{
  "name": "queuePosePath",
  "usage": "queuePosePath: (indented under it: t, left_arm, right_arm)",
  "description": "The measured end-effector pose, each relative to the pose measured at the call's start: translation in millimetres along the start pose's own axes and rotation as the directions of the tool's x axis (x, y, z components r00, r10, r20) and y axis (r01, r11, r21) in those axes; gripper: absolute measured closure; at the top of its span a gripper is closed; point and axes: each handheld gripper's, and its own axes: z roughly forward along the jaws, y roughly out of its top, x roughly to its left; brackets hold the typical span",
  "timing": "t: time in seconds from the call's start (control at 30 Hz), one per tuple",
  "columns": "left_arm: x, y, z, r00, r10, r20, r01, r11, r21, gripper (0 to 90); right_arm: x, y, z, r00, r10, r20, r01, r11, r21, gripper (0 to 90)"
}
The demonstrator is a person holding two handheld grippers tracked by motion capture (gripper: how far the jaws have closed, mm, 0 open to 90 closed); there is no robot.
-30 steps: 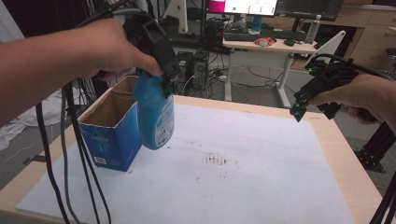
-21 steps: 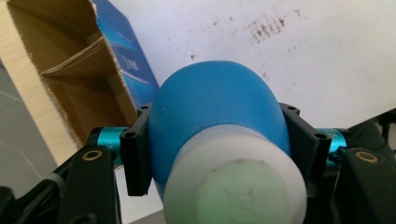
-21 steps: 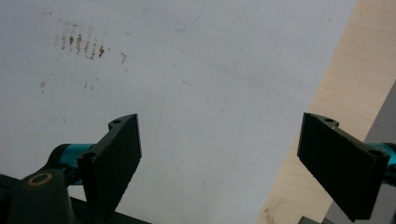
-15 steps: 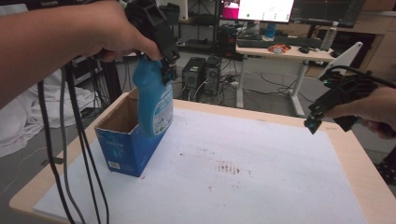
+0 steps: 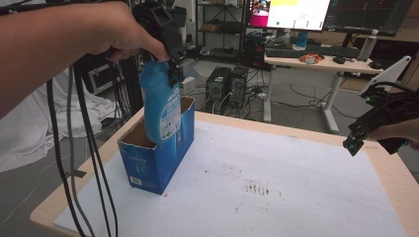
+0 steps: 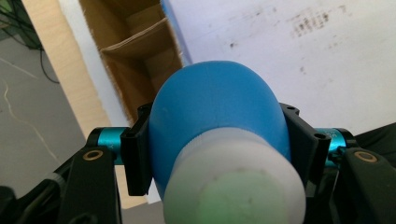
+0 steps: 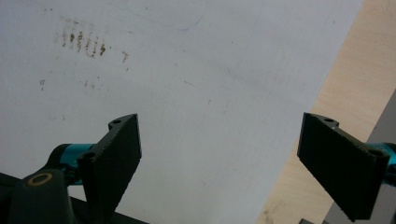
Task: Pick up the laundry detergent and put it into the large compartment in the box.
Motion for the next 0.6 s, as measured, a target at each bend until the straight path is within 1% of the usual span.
queuePosePath:
  t: [0.07,0.13,0.23,0.33,0.4,0.43,0.5,0.53,0.57,0.6]
  left_arm:
    - [7.4,0.0,2.2,1.0000,-0.007,0.002,0.007,0.9999,0.009,37.2]
    - [14.7,0.1,4.4,0.9997,-0.023,-0.001,0.023,0.9997,0.006,37.2]
    - [24.8,1.2,7.3,0.9994,-0.031,-0.013,0.031,0.9995,0.002,37.2]
    - [33.2,2.2,12.7,0.9989,-0.044,-0.016,0.044,0.9990,0.011,37.2]
    - [36.9,2.5,16.4,0.9989,-0.045,-0.014,0.045,0.9990,0.006,37.2]
    - [39.6,2.9,20.5,0.9986,-0.050,-0.016,0.050,0.9987,0.011,37.2]
    - [41.0,3.0,22.4,0.9984,-0.054,-0.016,0.054,0.9984,0.014,37.2]
    - [42.4,3.3,24.5,0.9986,-0.050,-0.015,0.051,0.9985,0.023,37.2]
    - [43.7,3.4,26.7,0.9983,-0.056,-0.014,0.056,0.9983,0.017,37.2]
    - [44.6,3.7,28.7,0.9985,-0.053,-0.014,0.053,0.9983,0.023,37.2]
  right_arm:
    - [1.0,0.2,0.4,1.0000,-0.005,0.003,0.005,1.000,-0.001,12.9]
    - [2.9,0.2,0.8,0.9999,-0.010,0.005,0.010,1.000,0.001,12.8]
    - [6.7,0.4,0.5,0.9997,-0.023,-0.003,0.023,1.000,0.005,12.9]
    - [9.0,0.3,-0.6,0.9997,-0.024,-0.006,0.024,1.000,0.000,12.9]
    - [9.5,-0.2,-0.9,0.9996,-0.027,-0.006,0.027,1.000,0.000,12.9]
    - [9.7,-0.9,-2.0,0.9995,-0.029,-0.008,0.029,1.000,-0.001,12.9]
    - [9.8,-1.7,-2.8,0.9996,-0.027,-0.007,0.027,1.000,-0.001,12.9]
    - [9.5,-1.8,-3.1,0.9995,-0.030,-0.009,0.030,1.000,-0.002,12.9]
    - [9.6,-2.0,-3.4,0.9996,-0.028,-0.009,0.028,1.000,-0.001,12.8]
    - [9.8,-2.0,-3.2,0.9995,-0.031,-0.008,0.031,1.000,-0.004,12.9]
